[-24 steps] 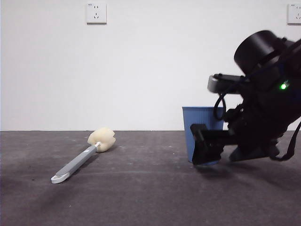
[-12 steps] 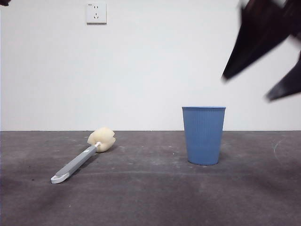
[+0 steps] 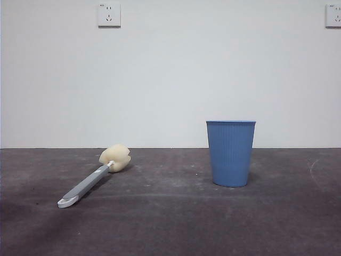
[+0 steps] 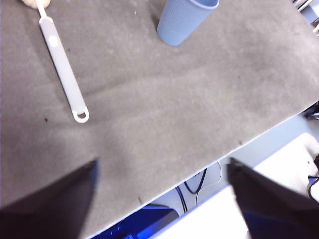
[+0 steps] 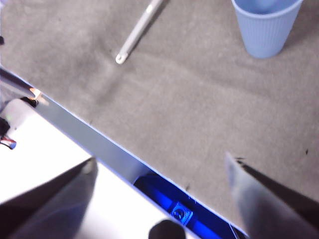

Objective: Pick up the cup brush,pick up the cup,insert the brush into the cup,clean the cup,put the cup brush back,put the cup back to the fixed position on the table

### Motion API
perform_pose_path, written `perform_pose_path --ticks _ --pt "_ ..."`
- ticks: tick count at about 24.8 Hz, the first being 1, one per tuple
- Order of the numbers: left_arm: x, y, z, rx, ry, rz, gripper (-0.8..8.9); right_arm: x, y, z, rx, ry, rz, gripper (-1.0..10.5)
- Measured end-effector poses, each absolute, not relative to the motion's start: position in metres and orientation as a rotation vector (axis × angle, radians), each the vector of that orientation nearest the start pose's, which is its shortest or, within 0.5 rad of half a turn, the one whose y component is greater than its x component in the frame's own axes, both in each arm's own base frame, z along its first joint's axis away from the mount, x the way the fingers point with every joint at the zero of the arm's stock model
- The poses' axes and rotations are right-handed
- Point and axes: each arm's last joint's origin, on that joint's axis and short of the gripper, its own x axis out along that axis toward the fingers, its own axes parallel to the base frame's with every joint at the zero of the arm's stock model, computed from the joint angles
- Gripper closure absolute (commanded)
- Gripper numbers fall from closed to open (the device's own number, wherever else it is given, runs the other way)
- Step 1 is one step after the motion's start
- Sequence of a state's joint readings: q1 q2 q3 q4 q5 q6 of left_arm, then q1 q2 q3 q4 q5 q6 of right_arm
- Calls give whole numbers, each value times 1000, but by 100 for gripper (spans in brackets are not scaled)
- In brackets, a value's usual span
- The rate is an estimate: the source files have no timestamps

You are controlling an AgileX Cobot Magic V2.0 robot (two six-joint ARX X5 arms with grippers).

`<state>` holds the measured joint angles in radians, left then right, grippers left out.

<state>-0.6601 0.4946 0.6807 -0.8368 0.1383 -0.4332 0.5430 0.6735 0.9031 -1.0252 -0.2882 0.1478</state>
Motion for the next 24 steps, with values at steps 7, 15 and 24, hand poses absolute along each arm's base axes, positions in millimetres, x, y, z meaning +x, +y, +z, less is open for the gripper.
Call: perform_pose_path --ticks 7,15,24 --pt "71 -61 274 -219 802 -613 822 85 61 313 13 878 727 959" --pt "71 -61 274 -217 802 -612 821 85 61 313 10 874 727 957" --pt "71 -60 274 -215 800 -610 817 85 61 313 9 874 725 945"
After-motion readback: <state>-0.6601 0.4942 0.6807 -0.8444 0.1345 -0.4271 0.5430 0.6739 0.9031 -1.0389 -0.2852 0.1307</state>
